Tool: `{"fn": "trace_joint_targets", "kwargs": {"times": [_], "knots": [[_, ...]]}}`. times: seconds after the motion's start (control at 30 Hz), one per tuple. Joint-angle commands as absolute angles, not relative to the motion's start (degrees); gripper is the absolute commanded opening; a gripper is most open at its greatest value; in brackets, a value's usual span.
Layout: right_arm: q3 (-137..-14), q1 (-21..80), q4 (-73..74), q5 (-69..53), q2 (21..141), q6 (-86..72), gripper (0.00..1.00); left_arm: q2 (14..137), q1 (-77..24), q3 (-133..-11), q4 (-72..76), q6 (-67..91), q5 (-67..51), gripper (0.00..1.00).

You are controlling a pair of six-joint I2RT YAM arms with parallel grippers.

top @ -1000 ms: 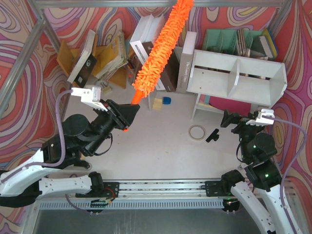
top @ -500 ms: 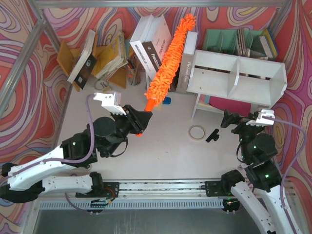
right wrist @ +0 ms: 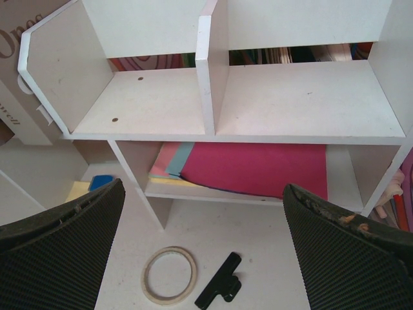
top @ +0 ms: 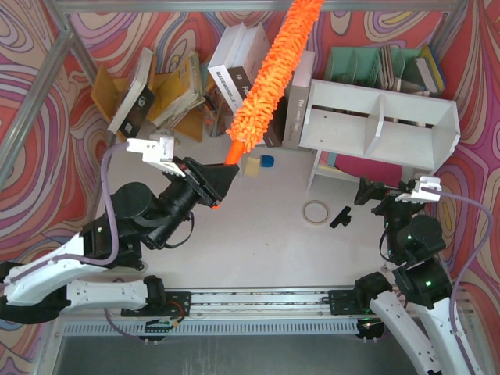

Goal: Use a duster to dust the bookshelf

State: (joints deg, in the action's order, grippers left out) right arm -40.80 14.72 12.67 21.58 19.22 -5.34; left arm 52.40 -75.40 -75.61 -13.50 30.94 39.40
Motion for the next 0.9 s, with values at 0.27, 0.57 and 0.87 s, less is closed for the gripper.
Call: {"fn": "trace_joint_targets", "kwargs": {"times": [0.27,0.57,0.87], "knots": [[-40.56,14.94,10.02,21.88,18.48,-4.58,0.99,58.12,-82.40,-82.81,-7.02,24.14,37.71,0.00],[-40.40,14.94,9.98,21.80,18.19,-4.57,0.99,59.65,-83.57,-80.83,-8.92,26.04,51.78,0.00],[-40.35,14.94,9.85,21.80,18.19,-4.63,0.99,60.78,-84.40,-81.89,-9.19,24.16,55.02,0.00]]}}
